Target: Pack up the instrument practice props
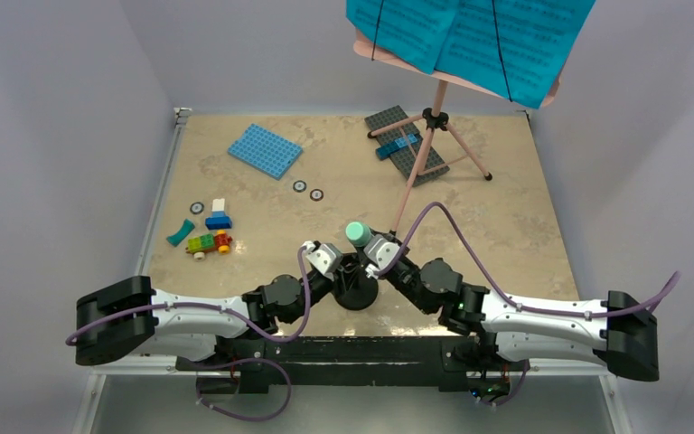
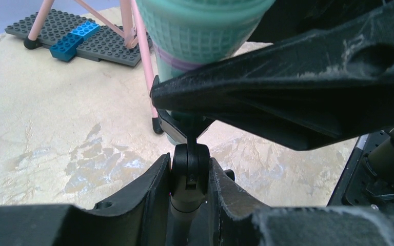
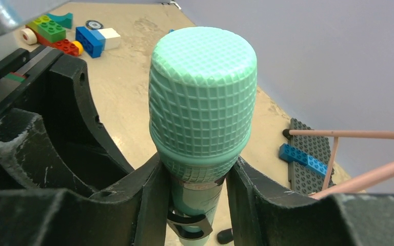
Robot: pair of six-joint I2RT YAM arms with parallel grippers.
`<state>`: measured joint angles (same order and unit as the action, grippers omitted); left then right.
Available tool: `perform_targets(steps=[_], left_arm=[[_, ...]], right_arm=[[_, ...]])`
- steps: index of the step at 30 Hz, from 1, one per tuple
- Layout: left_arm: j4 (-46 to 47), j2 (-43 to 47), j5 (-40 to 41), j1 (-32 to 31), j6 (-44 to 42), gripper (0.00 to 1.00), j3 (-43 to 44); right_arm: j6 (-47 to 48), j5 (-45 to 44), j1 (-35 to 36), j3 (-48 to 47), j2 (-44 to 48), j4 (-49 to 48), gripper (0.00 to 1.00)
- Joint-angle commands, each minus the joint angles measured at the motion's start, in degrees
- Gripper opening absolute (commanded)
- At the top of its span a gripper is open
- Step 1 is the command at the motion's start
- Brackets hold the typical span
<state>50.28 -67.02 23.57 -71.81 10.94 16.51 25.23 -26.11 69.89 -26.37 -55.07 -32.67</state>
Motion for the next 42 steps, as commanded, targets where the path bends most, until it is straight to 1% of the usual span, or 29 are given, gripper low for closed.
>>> perform_targets(steps=[1, 6, 13, 14, 15, 17, 20, 21, 23, 25, 29, 33, 35, 38, 42], left_arm=[[-9.75, -1.82, -1.87, -2.18, 3.65, 0.0, -1.97], [-9.29, -2.38, -1.08, -2.52, 3.65, 0.0, -2.36], [-8.35, -2.36, -0.83, -2.72, 3.4, 0.0, -2.42], [-8.09, -2.37, -0.81, -2.72, 3.28, 0.0, -2.33], [-7.79, -2.33, -0.74, -2.72, 3.07, 0.0, -2.3], [-7.46, -2.6, 0.0, -2.72, 2.32, 0.0, -1.79], [-6.57, -3.52, 3.17, -2.72, 1.17, 0.0, -1.15], [-5.87, -3.91, 4.4, -2.72, 0.77, 0.0, -1.11], [-4.22, -4.58, 6.53, -2.71, -0.1, 0.0, -1.01], [-3.18, -5.17, 8.16, -2.72, -0.78, 0.0, -0.85], [-1.96, -4.56, 8.93, -2.72, -1.73, 0.0, -0.7], [-1.71, -2.5, 11.18, -2.72, -2.77, 0.0, -1.17], [-0.82, -1.99, 12.27, -2.72, -3.89, 0.0, -1.83], [-0.14, -2.33, 12.8, -2.72, -5.23, 0.0, -1.78], [-0.45, -1.88, 12.26, -2.72, -4.53, 0.0, -1.79]], right_arm=[[4.82, -15.39, -1.53, -5.25, 4.51, -3.77, 0.0], [5.22, -18.98, -1.51, -6.33, 7.73, 0.26, 0.0], [1.58, -22.31, -1.51, -7.54, 13.28, 8.79, 0.0], [-0.69, -22.74, -1.51, -8.72, 14.32, 11.77, 0.0], [-4.13, -22.82, -1.51, -10.24, 15.3, 17.03, 0.0], [-14.69, -22.74, -1.64, -14.16, 16.79, 29.37, 0.0], [-28.63, -19.86, -2.32, -19.06, 17.06, 48.25, 0.0], [-33.16, -17.42, -3.24, -20.13, 17.02, 51.44, 0.0], [-41.2, -9.58, -7.04, -21.27, 16.57, 59.42, 0.0], [-45.6, -1.67, -11.62, -21.56, 15.6, 63.53, 0.0], [-49.45, 9.59, -19.96, -20.69, 13.05, 67.43, 0.0], [-51.57, 17.78, -26.08, -18.42, 12.77, 67.3, 0.0], [-52.34, 20.89, -27.05, -17.24, 13.1, 66.6, 0.0], [-53.66, 22.7, -27.09, -16.17, 13.24, 66.33, 0.0], [-54.71, 24.4, -27.13, -15.47, 13.75, 66.46, 0.0]])
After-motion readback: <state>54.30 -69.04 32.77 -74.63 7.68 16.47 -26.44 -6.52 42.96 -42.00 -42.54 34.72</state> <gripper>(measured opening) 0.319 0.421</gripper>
